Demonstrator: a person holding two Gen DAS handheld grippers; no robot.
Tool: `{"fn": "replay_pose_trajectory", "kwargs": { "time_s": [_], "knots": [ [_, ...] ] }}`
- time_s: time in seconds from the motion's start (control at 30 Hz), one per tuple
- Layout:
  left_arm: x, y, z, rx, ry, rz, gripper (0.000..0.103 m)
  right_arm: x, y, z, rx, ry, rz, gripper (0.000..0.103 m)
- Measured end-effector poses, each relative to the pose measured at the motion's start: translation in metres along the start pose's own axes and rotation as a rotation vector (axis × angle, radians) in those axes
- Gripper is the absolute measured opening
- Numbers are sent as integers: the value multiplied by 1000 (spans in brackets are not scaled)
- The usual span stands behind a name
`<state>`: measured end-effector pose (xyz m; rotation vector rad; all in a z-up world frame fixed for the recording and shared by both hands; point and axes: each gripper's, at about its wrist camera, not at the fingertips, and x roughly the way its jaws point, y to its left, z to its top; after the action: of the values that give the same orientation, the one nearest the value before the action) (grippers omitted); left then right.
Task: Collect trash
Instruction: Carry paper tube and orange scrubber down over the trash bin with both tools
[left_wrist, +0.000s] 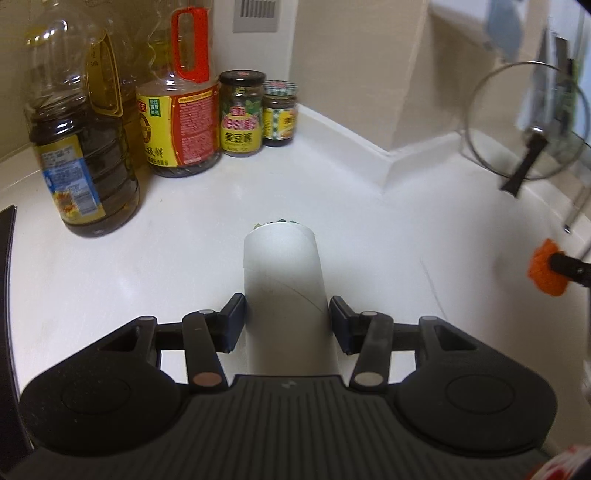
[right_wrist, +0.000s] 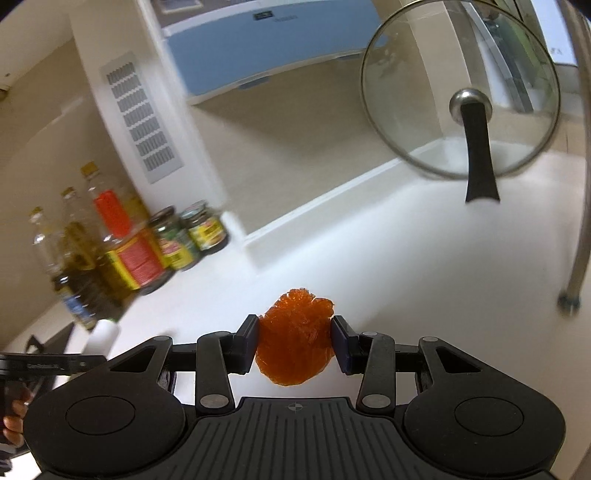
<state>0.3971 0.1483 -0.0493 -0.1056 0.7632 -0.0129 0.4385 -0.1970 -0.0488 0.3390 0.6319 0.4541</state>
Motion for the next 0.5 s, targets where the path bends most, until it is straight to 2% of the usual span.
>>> {"fn": "replay_pose_trajectory", "kwargs": {
  "time_s": [0.2,0.5],
  "knots": [
    [-36,-3,-36,42,11,-85,46,-33,40,-48,24,35,33,42],
    [-83,-16,-93,30,32,-140,46,-55,84,-108,-19,148,122,42]
  ]
}}
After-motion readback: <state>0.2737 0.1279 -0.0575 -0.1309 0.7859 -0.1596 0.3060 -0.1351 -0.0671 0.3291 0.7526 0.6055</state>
